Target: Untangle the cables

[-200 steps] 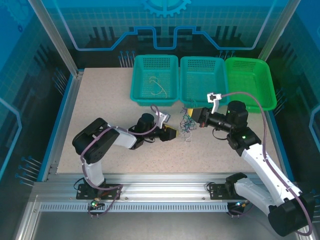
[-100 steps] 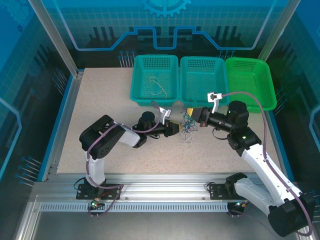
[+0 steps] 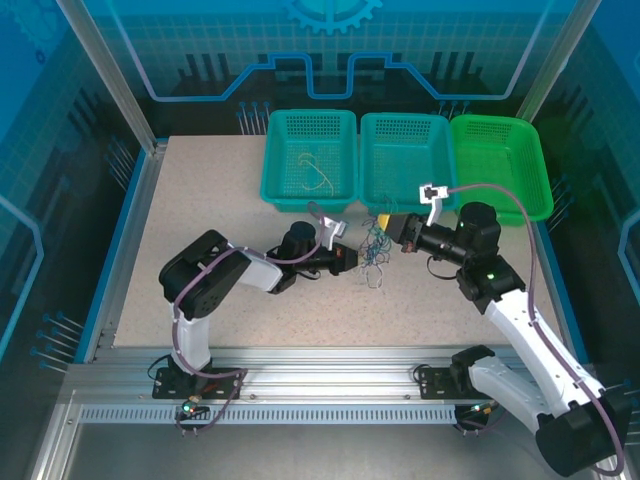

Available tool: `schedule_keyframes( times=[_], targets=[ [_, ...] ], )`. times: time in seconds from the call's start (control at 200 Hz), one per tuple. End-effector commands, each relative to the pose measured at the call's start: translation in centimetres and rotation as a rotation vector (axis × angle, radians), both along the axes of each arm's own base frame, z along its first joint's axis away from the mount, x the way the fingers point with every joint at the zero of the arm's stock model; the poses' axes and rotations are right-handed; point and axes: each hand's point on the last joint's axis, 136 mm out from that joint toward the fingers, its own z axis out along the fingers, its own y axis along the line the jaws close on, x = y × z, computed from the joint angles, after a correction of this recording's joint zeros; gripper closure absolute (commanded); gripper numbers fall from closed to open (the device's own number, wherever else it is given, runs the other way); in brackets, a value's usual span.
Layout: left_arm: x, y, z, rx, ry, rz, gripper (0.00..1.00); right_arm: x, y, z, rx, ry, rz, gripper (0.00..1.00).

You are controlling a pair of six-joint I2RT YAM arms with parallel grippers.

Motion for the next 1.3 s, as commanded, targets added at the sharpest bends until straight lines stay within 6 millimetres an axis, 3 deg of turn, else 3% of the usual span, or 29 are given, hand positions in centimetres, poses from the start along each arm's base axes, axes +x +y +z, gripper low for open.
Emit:
schedule_keyframes(
  times=[0.0, 0.21, 0.37, 0.49, 0.615, 0.7, 0.755, 0.885, 1.021, 1.151, 1.291],
  targets=[
    [1.2, 2.6, 1.5, 0.021, -0.027, 0.111, 1.00, 0.8, -3.1, 1.2, -0.037, -0.036, -0.154, 1.00],
    [2.4, 12.7, 3.1, 0.030, 0.008, 0.389, 1.00, 1.5, -12.8, -3.4, -0.113, 0.146, -0.544, 1.00],
    [1.5, 18.5, 3.2, 0.271, -0.024, 0.523, 1.00, 0.4, -19.4, -4.9, -0.039, 0.241, -0.800, 1.00],
    [1.2, 23.6, 3.5, 0.388, -0.014, 0.691, 1.00, -0.2, -21.9, -5.0, 0.017, 0.255, -0.897, 1.00],
    [0.7, 28.3, 3.4, 0.435, 0.057, 0.855, 1.00, -0.4, -22.7, -5.7, 0.020, 0.280, -0.935, 1.00],
    [0.3, 28.7, 4.1, 0.415, 0.060, 0.858, 1.00, 0.0, -22.0, -6.5, 0.048, 0.299, -0.887, 1.00],
    [0.2, 27.7, 5.2, 0.364, 0.040, 0.813, 1.00, 0.3, -21.1, -7.7, 0.064, 0.328, -0.839, 1.00],
    [0.1, 24.2, 8.4, 0.183, -0.011, 0.668, 1.00, 0.7, -17.0, -12.3, -0.001, 0.421, -0.699, 1.00],
    [0.0, 22.7, 11.8, 0.140, -0.079, 0.620, 1.00, -0.1, -14.7, -16.2, -0.149, 0.473, -0.668, 1.00],
    [-0.2, 21.0, 17.4, 0.073, -0.199, 0.567, 1.00, -0.4, -13.8, -18.5, -0.160, 0.518, -0.650, 1.00],
    [1.0, 20.4, 25.3, 0.004, -0.322, 0.581, 1.00, -0.3, -13.2, -19.0, -0.171, 0.529, -0.628, 1.00]
  ],
)
